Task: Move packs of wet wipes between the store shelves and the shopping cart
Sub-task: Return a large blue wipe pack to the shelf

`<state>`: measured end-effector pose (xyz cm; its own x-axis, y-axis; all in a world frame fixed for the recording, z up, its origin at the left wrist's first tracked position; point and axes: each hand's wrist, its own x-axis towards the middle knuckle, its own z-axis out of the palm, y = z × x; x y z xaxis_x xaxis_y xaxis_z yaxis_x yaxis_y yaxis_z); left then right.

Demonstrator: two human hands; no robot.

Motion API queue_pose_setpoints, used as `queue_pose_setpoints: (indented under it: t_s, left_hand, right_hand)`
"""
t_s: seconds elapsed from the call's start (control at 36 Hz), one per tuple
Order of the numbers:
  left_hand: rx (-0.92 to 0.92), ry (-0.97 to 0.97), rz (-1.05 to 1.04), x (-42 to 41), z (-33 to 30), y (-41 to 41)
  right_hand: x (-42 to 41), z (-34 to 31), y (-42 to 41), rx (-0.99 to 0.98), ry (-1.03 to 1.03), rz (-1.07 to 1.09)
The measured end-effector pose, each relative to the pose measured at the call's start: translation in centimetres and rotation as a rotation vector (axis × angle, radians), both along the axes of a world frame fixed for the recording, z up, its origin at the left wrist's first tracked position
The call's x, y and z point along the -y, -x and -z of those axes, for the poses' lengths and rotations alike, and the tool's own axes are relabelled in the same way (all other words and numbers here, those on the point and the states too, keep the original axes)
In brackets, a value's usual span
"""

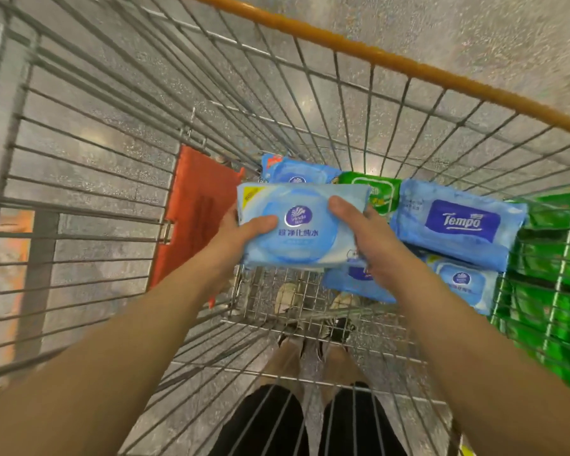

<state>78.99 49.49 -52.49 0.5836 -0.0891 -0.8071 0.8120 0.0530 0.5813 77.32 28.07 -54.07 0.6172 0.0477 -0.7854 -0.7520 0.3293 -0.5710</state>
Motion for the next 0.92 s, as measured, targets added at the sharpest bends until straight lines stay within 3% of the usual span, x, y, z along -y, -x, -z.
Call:
queue_pose_setpoints:
  t_s: [0.14, 0.28, 0.5, 0.69, 0.92]
  left_hand:
    - [-0.045, 0.181, -0.04, 0.8, 0.1, 0.6]
    - [-0.014, 0.154, -0.058, 1.6, -1.7, 1.8]
    - [0.045, 0.082, -0.023, 4.3, -8.8, 4.1]
    - [0.139, -0.014, 0.17, 8.8, -15.4, 6.0]
    - [0.189, 0.097, 0.442, 13.5, -22.8, 7.0]
  right_hand:
    - [-0.1, -0.2, 0.2, 0.032, -0.111, 0.037]
    - [0.3, -2.1, 1.0, 0.042, -0.103, 0.022]
    - [4.2, -10.2, 5.2, 0.023, -0.115, 0.101]
    - [9.0, -19.8, 9.8, 0.065, -0.191, 0.285]
    - [12.5, -29.8, 17.2, 0.172, -0.102, 0.523]
